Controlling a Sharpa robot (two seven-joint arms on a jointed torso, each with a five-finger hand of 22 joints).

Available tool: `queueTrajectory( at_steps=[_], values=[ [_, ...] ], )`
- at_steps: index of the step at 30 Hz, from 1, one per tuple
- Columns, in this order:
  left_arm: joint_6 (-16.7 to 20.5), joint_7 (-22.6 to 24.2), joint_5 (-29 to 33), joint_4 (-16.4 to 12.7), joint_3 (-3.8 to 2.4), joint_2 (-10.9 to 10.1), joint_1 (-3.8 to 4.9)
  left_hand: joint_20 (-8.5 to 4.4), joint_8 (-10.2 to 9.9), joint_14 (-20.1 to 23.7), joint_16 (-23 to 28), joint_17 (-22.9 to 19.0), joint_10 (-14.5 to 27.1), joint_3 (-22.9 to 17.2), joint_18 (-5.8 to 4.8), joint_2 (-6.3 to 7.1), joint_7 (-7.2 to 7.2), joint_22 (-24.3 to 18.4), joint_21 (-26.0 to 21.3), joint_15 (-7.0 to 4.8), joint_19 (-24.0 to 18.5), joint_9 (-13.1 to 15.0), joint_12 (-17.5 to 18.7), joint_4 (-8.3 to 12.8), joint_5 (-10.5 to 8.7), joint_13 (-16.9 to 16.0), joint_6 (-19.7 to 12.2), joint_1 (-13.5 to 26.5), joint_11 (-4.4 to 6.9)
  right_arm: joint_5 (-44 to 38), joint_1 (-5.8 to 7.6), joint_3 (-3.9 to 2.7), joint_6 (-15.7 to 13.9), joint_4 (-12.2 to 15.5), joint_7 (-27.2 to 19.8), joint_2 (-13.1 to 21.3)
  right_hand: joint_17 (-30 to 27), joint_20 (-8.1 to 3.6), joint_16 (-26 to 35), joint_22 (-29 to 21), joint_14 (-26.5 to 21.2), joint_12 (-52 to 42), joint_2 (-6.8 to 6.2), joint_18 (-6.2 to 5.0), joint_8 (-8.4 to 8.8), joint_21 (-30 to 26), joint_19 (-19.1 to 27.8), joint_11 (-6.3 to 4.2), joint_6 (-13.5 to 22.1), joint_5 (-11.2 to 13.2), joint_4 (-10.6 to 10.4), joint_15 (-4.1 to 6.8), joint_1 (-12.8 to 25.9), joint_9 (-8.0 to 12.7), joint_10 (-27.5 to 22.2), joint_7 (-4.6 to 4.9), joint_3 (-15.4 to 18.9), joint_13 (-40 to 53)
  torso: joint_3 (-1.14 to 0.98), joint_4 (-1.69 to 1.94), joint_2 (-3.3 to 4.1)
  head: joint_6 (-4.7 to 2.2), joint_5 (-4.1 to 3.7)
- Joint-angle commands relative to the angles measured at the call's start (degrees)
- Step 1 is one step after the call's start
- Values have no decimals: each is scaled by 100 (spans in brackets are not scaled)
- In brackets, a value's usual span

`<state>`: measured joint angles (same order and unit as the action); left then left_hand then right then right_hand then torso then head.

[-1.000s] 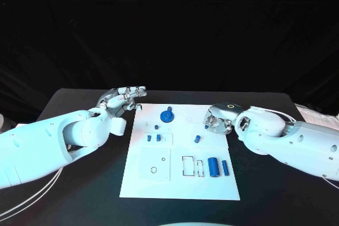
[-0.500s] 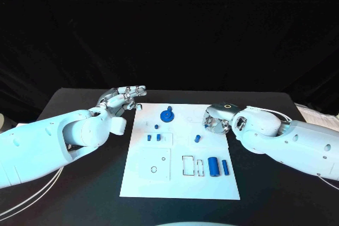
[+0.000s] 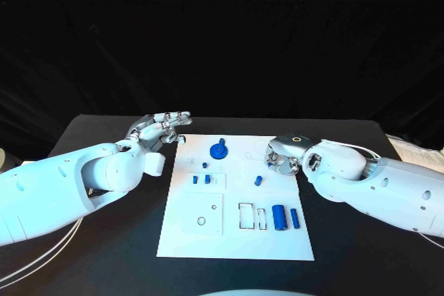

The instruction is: Assemble the parts on the task board

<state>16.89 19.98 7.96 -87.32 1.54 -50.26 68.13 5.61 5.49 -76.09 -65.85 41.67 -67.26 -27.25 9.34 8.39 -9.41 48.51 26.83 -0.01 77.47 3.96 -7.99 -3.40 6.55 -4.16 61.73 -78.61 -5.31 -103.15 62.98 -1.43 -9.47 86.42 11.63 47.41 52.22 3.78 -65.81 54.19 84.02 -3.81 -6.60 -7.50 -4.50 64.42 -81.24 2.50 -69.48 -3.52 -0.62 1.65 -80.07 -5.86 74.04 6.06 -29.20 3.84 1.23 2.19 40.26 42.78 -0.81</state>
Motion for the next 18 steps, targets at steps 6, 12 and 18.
queueTrajectory(
  at_steps=[6, 12, 18],
  values=[
    [-55, 16, 29, 6, -3, -10, 3, -3, 32, 41, -6, -13, -23, 35, 102, 1, 5, -8, -29, 12, -20, 6, -31, 21, -22, -7, 24, 27, 19, -175, -44, -1, -449, 206, 80, 76, 67, -1, -95, 86, 184, 16, 49, 119, 12, 88, -1, 5, -22, 31, 11, 37, 17, -17, 45, 16, -66, -7, 4, 2, -10, -1, -1],
    [-58, 12, 29, 8, -2, -16, 3, -4, 31, 43, -5, -19, -16, 41, 102, 3, 2, -9, -29, 12, -19, 4, -32, 26, -21, -6, 18, 25, 17, -147, 27, -69, -580, 387, 81, 204, 95, 2, -124, 131, 182, 18, 38, 124, 20, 129, 3, 7, -22, 35, 20, 34, 27, -24, 39, 18, -86, -8, 8, 3, -7, -4, -11],
    [-56, 9, 30, 2, -2, -21, 3, -4, 30, 46, -4, -25, -10, 48, 102, 5, -1, -10, -30, 12, -19, 3, -34, 28, -21, -4, 12, 26, 15, -73, 85, -107, -624, 684, 78, 346, 118, 5, -149, 162, 180, 16, 25, 126, 24, 159, 9, 7, -30, 36, 31, 34, 31, -31, 42, 19, -103, -8, 8, -3, -6, 4, 0]
  ],
)
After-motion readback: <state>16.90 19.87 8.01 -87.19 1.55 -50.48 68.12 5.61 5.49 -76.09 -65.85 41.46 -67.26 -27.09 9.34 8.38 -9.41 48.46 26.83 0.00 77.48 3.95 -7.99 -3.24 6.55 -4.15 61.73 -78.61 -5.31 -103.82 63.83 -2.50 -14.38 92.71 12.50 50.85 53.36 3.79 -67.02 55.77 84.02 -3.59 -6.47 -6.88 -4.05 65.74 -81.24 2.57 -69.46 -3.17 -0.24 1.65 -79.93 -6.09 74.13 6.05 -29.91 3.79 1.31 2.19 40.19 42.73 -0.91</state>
